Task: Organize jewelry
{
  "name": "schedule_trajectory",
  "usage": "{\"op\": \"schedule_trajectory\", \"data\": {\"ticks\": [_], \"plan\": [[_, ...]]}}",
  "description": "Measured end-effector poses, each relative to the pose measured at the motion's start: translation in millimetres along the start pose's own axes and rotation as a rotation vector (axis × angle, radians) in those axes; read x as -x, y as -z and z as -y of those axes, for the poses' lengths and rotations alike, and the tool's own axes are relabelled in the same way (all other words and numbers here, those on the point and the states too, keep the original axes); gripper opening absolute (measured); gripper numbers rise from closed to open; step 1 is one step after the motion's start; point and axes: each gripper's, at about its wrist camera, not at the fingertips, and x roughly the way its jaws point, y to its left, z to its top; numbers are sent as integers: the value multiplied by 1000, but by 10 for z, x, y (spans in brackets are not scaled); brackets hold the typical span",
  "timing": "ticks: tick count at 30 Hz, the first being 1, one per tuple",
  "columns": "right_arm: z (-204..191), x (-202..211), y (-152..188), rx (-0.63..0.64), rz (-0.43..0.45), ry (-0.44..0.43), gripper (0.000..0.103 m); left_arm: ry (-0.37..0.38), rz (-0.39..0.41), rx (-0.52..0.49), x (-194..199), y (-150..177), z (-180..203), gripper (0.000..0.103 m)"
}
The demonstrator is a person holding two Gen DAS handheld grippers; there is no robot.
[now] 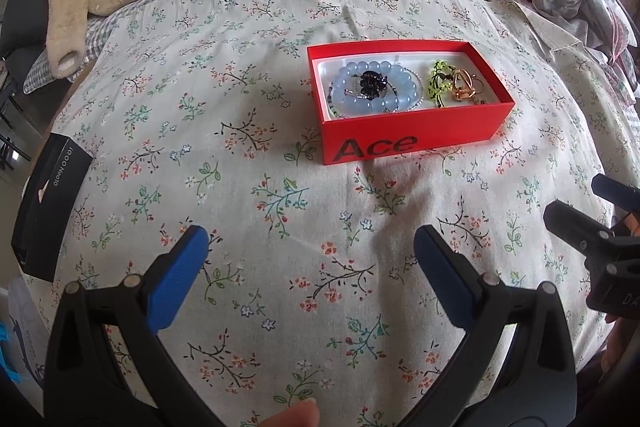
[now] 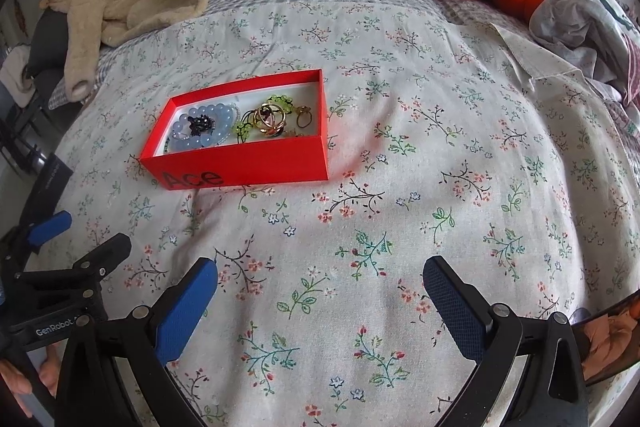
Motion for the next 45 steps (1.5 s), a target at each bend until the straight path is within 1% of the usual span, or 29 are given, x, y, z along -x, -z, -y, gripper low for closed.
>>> {"op": "schedule_trajectory", "data": {"ticks": [21,26,29,32,36,38,41,45], "plan": [[-7,-28,16,-5,-9,4,103,-10,8,0,6,9,-17,102],[14,-50,40,-20,-24,-2,103,-6,19,-3,29,25,-7,102],[18,-25,34,-10,-19,2,103,-15,39,8,39,17,-19,102],[50,-16,17,-20,-16,3,103,-15,35,25,17,8,-28,102],[67,-44,10,-16,-28,0,103,-21,38,18,-16,11,26,102],[69,-67,22,-23,-31,2,103,-16,29,7,-46,11,68,102],[41,-142,36,-13,-59,-11,103,-7,14,-13,-87,21,143,102],[19,-174,39,1,-62,-4,103,-5,5,-28,-118,24,217,102]]}}
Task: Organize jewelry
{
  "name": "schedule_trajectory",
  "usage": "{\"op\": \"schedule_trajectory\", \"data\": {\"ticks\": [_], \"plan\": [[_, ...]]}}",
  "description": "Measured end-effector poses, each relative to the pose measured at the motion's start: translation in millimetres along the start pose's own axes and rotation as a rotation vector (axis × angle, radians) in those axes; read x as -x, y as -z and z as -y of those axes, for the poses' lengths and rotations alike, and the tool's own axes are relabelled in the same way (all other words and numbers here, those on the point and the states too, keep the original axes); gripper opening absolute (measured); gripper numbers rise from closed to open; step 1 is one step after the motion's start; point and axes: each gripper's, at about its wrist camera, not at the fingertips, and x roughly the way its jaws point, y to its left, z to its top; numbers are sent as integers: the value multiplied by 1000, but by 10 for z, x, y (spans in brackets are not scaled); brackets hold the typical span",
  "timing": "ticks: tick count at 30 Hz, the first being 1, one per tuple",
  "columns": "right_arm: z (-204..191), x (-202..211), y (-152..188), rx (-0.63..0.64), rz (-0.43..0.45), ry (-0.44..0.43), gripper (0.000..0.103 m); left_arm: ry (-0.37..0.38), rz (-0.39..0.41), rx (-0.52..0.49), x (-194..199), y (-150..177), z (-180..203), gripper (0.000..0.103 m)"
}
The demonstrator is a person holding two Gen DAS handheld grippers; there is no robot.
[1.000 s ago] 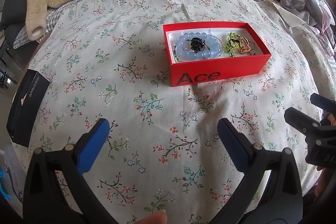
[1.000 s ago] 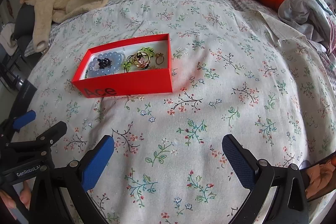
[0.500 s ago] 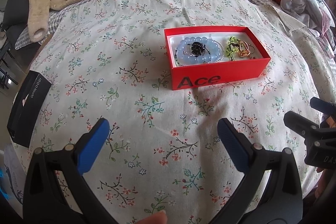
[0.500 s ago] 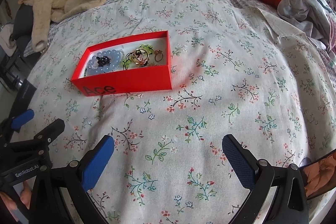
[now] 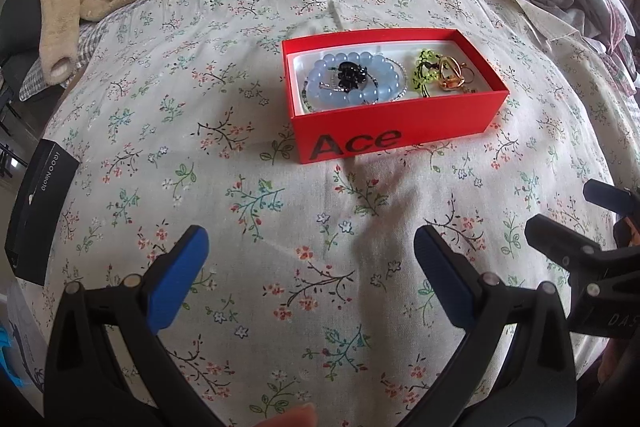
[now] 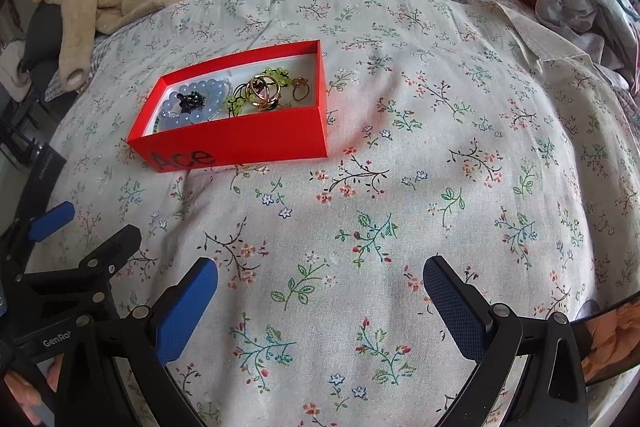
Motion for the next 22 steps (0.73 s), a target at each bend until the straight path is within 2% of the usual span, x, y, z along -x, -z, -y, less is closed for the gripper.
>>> {"op": "schedule_trajectory", "data": {"ticks": [22], "plan": [[46,-77,5,-35,-2,30,103,-34,-39,-5,-156,6,51,102]]}}
